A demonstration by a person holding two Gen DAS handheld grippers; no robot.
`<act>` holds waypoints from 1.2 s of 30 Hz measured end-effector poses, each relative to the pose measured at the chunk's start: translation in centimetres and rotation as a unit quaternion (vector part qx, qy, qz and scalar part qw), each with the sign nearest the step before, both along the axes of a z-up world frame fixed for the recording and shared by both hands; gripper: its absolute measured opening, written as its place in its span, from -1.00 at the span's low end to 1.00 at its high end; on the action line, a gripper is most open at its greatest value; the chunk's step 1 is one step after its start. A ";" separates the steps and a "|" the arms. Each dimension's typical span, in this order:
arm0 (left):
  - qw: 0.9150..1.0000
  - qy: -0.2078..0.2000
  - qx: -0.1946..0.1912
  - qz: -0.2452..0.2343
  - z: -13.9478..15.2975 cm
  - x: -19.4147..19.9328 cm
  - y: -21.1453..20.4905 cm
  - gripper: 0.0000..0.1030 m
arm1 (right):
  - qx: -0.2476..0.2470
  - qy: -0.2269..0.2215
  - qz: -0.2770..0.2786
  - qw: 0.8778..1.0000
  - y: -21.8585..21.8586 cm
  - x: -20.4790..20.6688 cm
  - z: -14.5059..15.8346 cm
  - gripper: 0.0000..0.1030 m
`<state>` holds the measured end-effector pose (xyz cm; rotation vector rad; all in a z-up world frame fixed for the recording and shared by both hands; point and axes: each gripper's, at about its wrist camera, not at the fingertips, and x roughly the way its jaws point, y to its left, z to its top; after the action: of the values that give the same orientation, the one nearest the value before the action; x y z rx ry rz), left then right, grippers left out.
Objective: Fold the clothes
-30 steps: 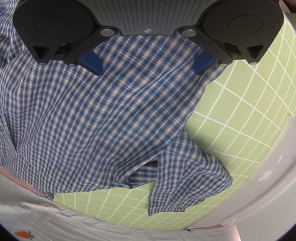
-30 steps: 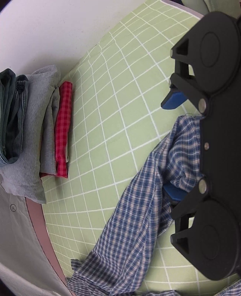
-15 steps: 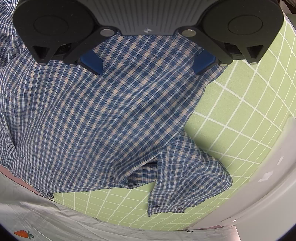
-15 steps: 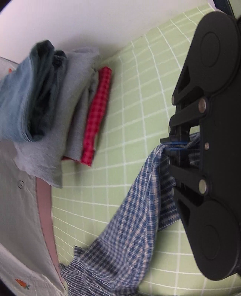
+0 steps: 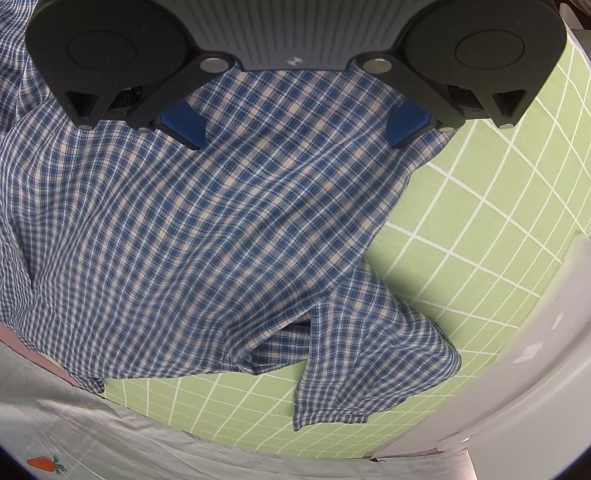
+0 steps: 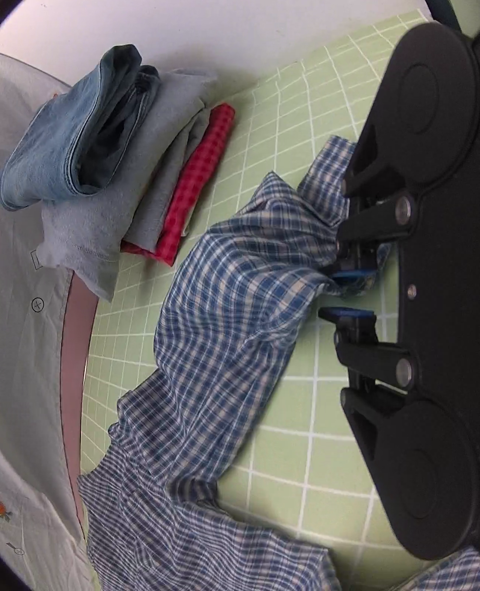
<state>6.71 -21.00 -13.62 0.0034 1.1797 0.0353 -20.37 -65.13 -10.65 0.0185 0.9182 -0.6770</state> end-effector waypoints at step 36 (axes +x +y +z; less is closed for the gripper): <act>1.000 0.008 -0.002 0.020 0.5 -0.2 0.2 1.00 | 0.077 -0.105 -0.290 0.948 -9.3 -5.2 -2.8 0.15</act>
<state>6.51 -20.79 -13.15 -0.0228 1.1958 0.0689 -25.60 -74.41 -13.44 0.5086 0.7552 -1.1231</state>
